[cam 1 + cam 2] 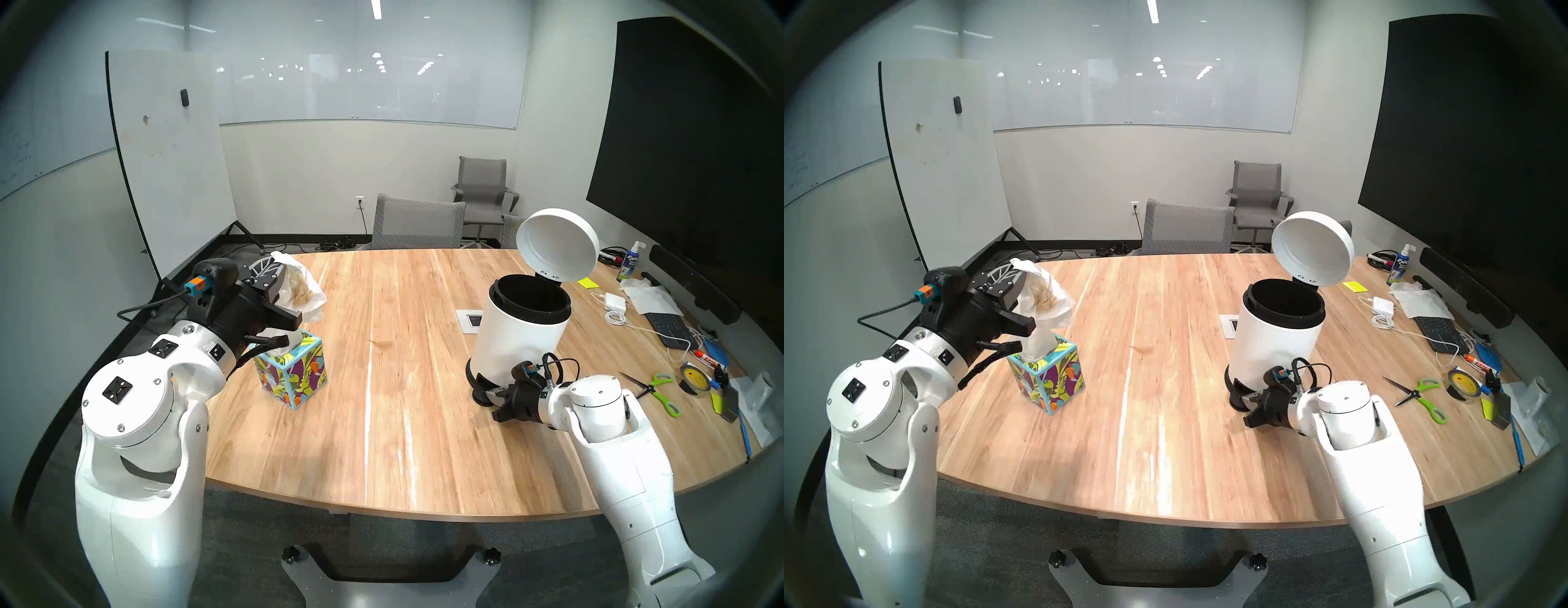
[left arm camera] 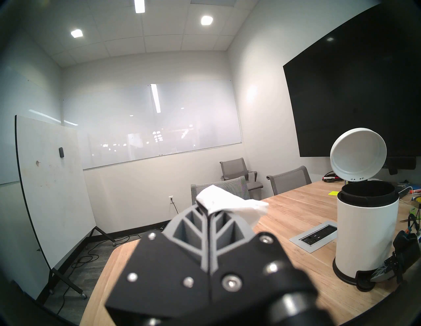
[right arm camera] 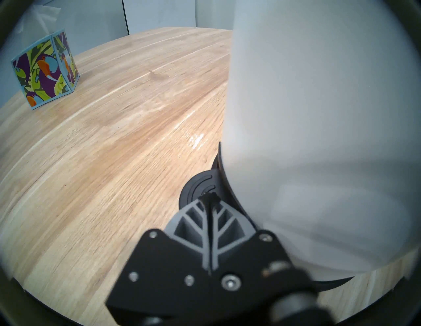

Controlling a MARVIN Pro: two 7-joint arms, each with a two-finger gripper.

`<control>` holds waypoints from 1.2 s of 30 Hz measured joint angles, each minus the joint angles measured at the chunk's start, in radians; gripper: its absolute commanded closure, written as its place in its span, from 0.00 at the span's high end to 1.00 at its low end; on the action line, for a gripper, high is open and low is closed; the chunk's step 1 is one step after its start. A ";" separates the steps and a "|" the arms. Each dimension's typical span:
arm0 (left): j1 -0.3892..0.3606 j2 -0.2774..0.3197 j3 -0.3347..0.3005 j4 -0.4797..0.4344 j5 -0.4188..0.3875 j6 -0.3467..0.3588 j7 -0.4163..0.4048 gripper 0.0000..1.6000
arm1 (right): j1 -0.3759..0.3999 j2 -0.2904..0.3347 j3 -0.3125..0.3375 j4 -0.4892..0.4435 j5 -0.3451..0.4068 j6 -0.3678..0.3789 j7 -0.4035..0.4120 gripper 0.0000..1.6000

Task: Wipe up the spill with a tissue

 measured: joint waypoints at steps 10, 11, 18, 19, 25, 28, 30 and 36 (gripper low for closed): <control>0.000 0.001 0.000 0.000 -0.001 0.000 0.001 0.00 | 0.001 -0.001 0.001 0.000 -0.005 0.000 0.004 0.00; 0.000 0.001 0.000 0.000 -0.001 0.000 0.001 0.00 | 0.001 -0.001 0.001 0.000 -0.006 0.000 0.004 0.00; 0.015 0.006 0.007 -0.001 -0.001 -0.007 -0.003 0.00 | 0.001 -0.002 0.001 -0.001 -0.009 0.000 0.007 0.00; 0.019 0.007 0.009 -0.001 -0.001 -0.008 -0.005 0.00 | 0.001 -0.002 0.001 -0.001 -0.009 0.000 0.007 0.00; 0.027 0.011 0.026 -0.001 -0.002 -0.019 -0.018 0.00 | 0.001 -0.003 0.002 -0.001 -0.011 0.000 0.009 0.00; 0.023 0.014 0.043 -0.001 -0.001 -0.026 -0.024 0.00 | 0.001 -0.003 0.002 -0.001 -0.013 0.000 0.009 0.00; 0.021 0.015 0.054 -0.001 0.003 -0.030 -0.025 0.00 | 0.001 -0.004 0.003 -0.001 -0.013 0.000 0.010 0.00; 0.019 0.019 0.108 -0.001 0.032 -0.050 -0.028 0.00 | 0.001 -0.005 0.003 -0.001 -0.015 0.000 0.011 0.00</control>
